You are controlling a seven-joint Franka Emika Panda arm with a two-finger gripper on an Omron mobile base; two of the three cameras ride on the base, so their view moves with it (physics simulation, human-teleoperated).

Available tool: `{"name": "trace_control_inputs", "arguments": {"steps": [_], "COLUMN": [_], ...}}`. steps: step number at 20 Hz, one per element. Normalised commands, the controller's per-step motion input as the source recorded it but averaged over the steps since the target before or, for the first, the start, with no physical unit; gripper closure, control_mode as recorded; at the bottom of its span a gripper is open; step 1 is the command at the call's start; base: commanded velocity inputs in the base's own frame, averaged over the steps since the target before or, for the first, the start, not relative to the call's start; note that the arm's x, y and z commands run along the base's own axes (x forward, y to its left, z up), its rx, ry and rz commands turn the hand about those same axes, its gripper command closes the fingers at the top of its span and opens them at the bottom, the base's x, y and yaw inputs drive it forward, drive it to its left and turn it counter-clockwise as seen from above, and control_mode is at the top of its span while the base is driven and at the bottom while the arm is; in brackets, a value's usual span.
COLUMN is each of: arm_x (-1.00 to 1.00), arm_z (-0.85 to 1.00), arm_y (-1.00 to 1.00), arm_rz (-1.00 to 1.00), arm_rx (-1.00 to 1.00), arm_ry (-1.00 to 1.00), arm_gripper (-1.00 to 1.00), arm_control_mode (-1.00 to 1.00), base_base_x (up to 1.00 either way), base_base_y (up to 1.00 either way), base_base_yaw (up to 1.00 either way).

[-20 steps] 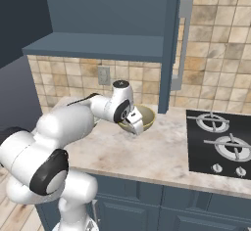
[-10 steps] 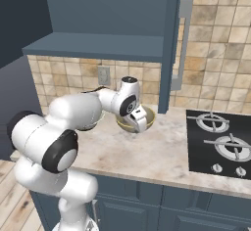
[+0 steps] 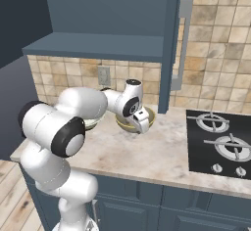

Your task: Open the cabinet. Pick the bowls from the counter and place them in the cabinet. Then close the cabinet.

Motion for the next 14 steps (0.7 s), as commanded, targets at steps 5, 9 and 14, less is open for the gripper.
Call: {"name": "trace_control_inputs", "arguments": {"steps": [5, 9, 14], "arm_x": [0.17, 0.23, 0.15], "arm_z": [-0.24, -0.15, -0.06], "arm_y": [0.0, -0.01, -0.05], "arm_rz": [0.0, 0.0, 0.0], "arm_rx": [0.0, 0.0, 0.02], "arm_ry": [0.0, 0.0, 0.0], "arm_gripper": [-1.0, -1.0, -1.0], "arm_control_mode": [-1.0, -1.0, -1.0], "base_base_x": [0.0, 0.0, 0.0], "base_base_y": [0.0, 0.0, 0.0], "base_base_yaw": [0.0, 0.0, 0.0]}}
